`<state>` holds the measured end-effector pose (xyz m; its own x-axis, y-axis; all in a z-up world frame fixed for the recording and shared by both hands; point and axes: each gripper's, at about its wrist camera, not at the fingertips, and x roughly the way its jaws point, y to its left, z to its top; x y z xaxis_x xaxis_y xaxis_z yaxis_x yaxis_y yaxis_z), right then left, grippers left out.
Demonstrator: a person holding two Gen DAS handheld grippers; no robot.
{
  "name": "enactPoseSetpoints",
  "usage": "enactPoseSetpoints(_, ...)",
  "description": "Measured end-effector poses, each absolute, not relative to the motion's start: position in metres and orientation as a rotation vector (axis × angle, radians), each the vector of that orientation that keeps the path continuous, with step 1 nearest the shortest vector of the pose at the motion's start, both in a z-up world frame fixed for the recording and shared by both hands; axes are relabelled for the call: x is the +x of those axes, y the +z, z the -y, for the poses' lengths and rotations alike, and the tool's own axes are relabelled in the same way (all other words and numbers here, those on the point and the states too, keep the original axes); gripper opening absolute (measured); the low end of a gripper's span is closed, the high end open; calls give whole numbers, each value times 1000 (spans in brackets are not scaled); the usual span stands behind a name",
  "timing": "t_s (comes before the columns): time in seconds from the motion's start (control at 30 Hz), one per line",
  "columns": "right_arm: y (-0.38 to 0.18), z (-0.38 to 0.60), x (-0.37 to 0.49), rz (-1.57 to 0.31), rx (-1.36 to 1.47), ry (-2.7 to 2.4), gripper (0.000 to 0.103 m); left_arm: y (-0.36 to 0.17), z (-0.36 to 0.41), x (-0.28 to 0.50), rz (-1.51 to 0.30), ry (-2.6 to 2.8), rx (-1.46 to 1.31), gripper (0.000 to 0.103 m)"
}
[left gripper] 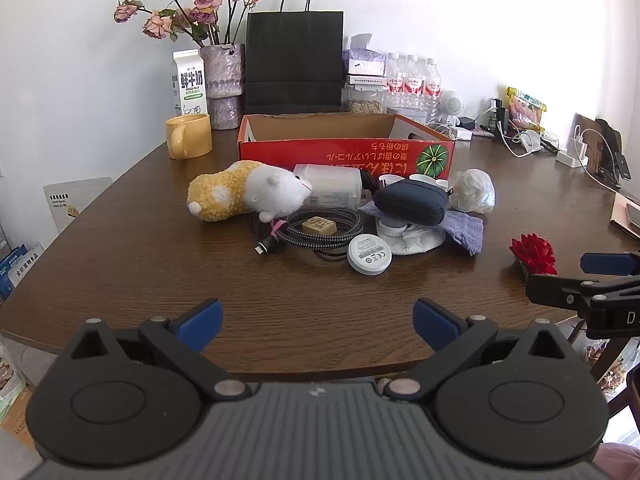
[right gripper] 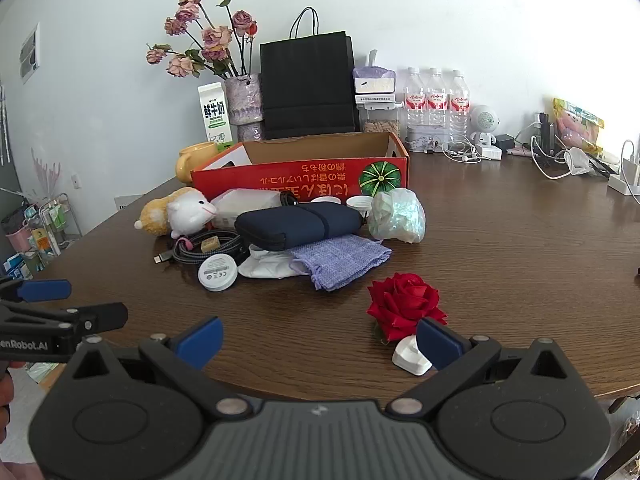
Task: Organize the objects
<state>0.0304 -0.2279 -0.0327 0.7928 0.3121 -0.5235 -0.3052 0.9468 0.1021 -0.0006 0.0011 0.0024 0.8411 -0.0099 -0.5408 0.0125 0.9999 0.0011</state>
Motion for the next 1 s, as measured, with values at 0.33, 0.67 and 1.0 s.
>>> enactPoseSetpoints(0.33,-32,226,30,-563,12,335,103,4,-2,-1,-565,-10,1,103)
enactPoseSetpoints(0.67,-30,226,30,-560,11,335,103,4,-2,-1,-566,-13,-4,103)
enactPoseSetpoints(1.0,-27,229,29,-548,16,331,103,4,0,-2,-559,-16,-8,103)
